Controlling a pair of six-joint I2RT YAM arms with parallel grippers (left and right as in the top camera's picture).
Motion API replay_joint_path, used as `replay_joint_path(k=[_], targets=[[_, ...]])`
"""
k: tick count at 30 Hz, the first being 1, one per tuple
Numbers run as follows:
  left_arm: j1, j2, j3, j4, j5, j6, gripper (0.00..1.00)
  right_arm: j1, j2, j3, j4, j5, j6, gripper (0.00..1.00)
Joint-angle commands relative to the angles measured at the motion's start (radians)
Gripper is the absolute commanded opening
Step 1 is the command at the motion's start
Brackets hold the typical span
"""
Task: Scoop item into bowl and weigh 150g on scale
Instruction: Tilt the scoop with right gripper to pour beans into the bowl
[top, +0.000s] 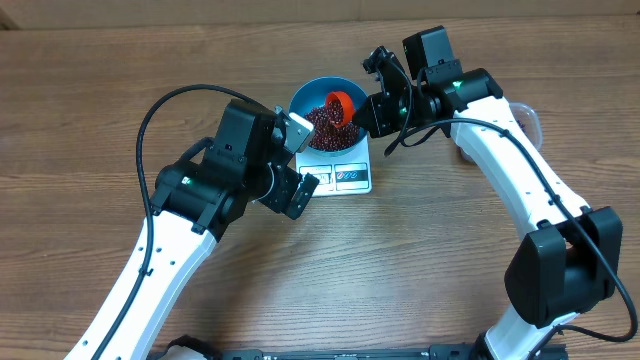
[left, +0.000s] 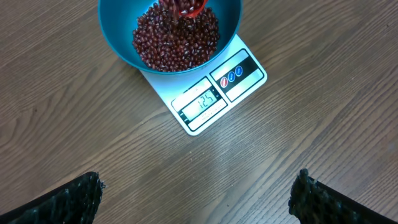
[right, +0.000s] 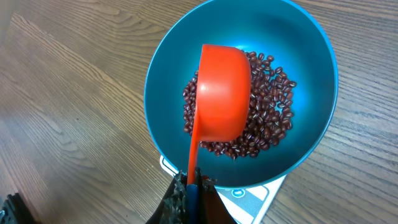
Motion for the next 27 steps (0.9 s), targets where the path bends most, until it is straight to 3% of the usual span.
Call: replay_joint_path(k=[1, 19, 22, 27], targets=[[0.0, -0.008, -0.008, 0.002, -0.007, 0.018, 1.0, 0.003, -0.039, 0.053, -0.006, 0.003, 0.001, 0.04], [0.0, -0.008, -0.008, 0.002, -0.007, 0.018, 1.0, 0.005, -0.04, 0.076, -0.069, 0.07, 0.0, 0.04], [0.0, -0.008, -0.008, 0.002, -0.007, 0.019, 1.0, 0.031, -0.046, 0.076, -0.093, 0.074, -0.105, 0.04], [0.0, -0.008, -0.008, 0.002, -0.007, 0.019, 1.0, 0.056, -0.046, 0.076, -0.091, 0.15, -0.101, 0.04]])
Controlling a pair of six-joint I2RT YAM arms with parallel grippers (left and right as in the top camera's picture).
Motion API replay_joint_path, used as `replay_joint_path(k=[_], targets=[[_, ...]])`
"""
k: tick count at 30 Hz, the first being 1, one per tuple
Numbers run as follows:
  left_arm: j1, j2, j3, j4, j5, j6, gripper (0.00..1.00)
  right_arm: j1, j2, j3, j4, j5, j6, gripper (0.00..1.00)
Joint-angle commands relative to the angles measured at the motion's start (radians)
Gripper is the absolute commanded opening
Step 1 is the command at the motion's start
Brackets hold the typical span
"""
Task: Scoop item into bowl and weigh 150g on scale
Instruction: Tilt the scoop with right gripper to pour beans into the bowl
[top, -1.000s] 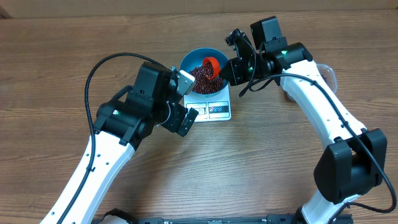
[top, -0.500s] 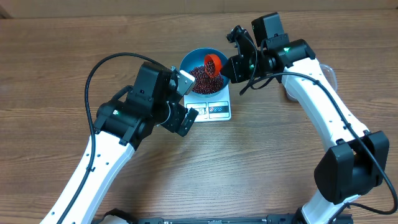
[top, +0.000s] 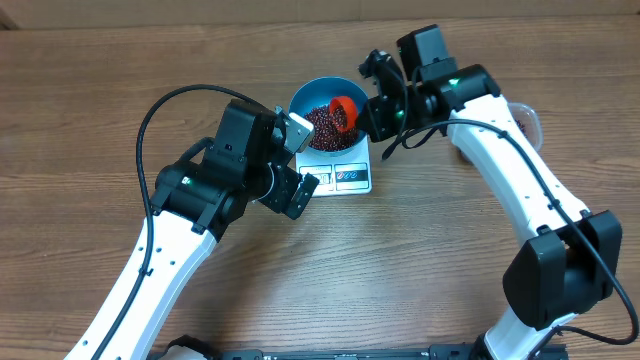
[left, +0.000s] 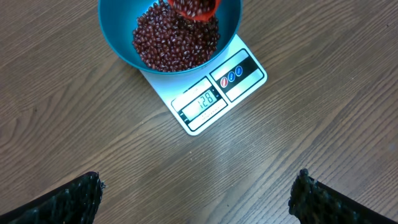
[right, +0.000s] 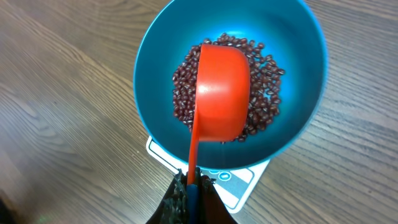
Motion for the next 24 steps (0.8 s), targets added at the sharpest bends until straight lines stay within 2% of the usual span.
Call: replay_joint_path(k=[1, 24], targets=[[0.0, -0.008, -0.008, 0.001, -0.007, 0.019, 1.0, 0.018, -0.043, 0.029, 0.005, 0.048, -0.032, 0.04], [0.0, -0.008, -0.008, 0.001, -0.007, 0.019, 1.0, 0.018, -0.043, 0.029, 0.009, 0.048, -0.005, 0.04]])
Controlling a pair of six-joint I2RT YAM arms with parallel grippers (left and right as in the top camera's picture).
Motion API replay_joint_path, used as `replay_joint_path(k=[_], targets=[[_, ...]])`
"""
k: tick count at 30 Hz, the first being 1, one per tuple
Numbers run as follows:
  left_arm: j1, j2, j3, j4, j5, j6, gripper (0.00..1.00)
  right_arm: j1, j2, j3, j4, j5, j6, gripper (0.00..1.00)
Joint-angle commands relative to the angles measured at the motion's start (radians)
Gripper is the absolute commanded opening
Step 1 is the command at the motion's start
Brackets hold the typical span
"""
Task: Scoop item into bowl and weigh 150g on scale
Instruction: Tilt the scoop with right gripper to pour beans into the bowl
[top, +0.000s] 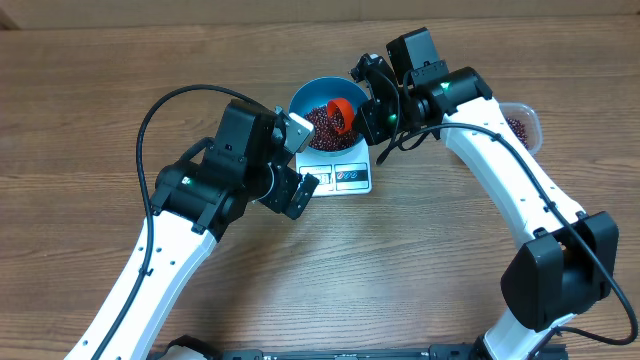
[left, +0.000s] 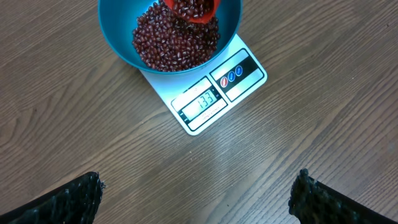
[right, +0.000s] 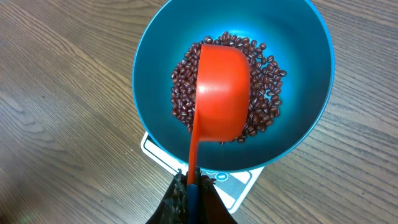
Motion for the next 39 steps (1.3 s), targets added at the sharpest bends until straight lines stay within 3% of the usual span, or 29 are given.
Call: replay_joint_path(k=[1, 17, 21, 26, 31, 36, 39], targets=[[0.0, -0.008, -0.007, 0.001, -0.007, 0.019, 1.0, -0.004, -0.041, 0.029, 0.008, 0.006, 0.004, 0.04], [0.0, -0.008, -0.007, 0.001, -0.007, 0.019, 1.0, -0.004, -0.041, 0.029, 0.011, 0.021, 0.041, 0.04], [0.0, -0.008, -0.007, 0.001, -0.007, 0.018, 1.0, 0.005, -0.041, 0.029, -0.015, -0.04, -0.082, 0.04], [0.0, -0.008, -0.007, 0.001, -0.007, 0.019, 1.0, 0.003, -0.041, 0.029, 0.012, 0.072, 0.045, 0.03], [0.0, -0.008, -0.007, 0.001, -0.007, 0.019, 1.0, 0.013, -0.041, 0.029, -0.012, 0.008, -0.08, 0.04], [0.0, -0.008, -0.007, 0.001, -0.007, 0.019, 1.0, 0.013, -0.041, 0.029, 0.008, 0.09, 0.029, 0.04], [0.0, -0.008, -0.007, 0.001, -0.007, 0.019, 1.0, 0.018, -0.041, 0.029, -0.009, 0.024, -0.08, 0.04]])
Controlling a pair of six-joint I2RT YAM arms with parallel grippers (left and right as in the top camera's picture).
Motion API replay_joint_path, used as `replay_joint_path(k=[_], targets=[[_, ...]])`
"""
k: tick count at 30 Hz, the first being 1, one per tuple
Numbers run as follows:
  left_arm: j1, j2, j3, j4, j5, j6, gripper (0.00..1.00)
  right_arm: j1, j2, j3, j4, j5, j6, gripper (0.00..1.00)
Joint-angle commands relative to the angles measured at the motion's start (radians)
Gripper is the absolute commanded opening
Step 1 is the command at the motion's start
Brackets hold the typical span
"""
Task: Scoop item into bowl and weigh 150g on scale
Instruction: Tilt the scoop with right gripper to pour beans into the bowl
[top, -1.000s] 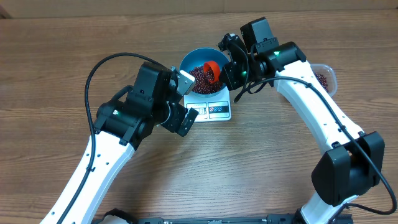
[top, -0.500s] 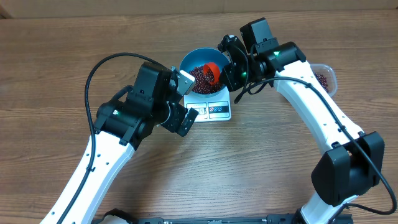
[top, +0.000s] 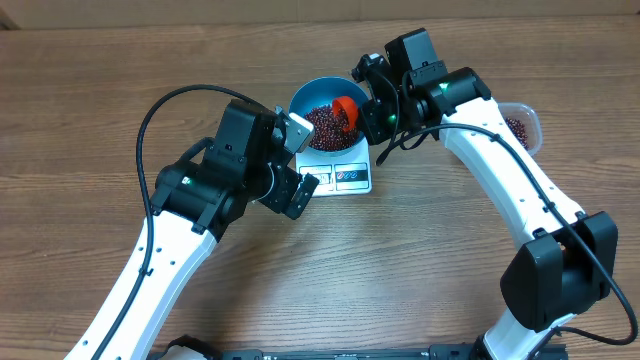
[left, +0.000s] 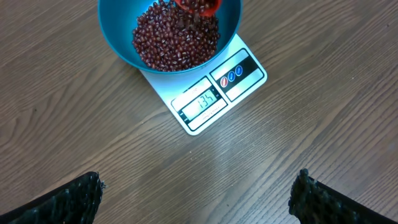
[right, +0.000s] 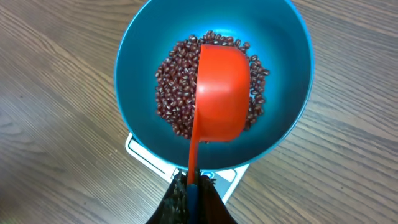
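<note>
A blue bowl (top: 304, 100) holding red beans (left: 171, 40) stands on a white scale (left: 214, 93) whose display reads 134. My right gripper (right: 194, 182) is shut on the handle of an orange scoop (right: 221, 93), which is tipped bottom-up over the beans in the bowl. In the overhead view the scoop (top: 346, 108) sits at the bowl's right side. My left gripper (left: 196, 193) hangs open above bare table in front of the scale, holding nothing.
A clear container of red beans (top: 520, 125) stands at the far right behind the right arm. The wooden table (top: 90, 110) stretches all around the scale.
The scale reading went from 133 to 134. The scoop sits slightly higher over the bowl in the right wrist view. The left arm has not moved.
The scoop was tipped over the bowl with the scale at 124. Then it read 128, then 133, and now 134, as beans came out of the scoop. My left gripper stayed open in front of the scale throughout.
</note>
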Motion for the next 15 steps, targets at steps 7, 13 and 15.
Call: replay_joint_path(k=[7, 13, 15], targets=[[0.0, -0.008, -0.007, 0.001, -0.007, 0.019, 1.0, 0.015, -0.041, 0.029, 0.014, 0.045, 0.043, 0.04], [0.0, -0.008, -0.007, 0.001, -0.007, 0.019, 1.0, 0.034, -0.041, 0.029, -0.012, -0.01, -0.113, 0.04], [0.0, -0.008, -0.007, 0.001, -0.007, 0.019, 1.0, 0.034, -0.041, 0.029, 0.003, 0.042, -0.048, 0.03]])
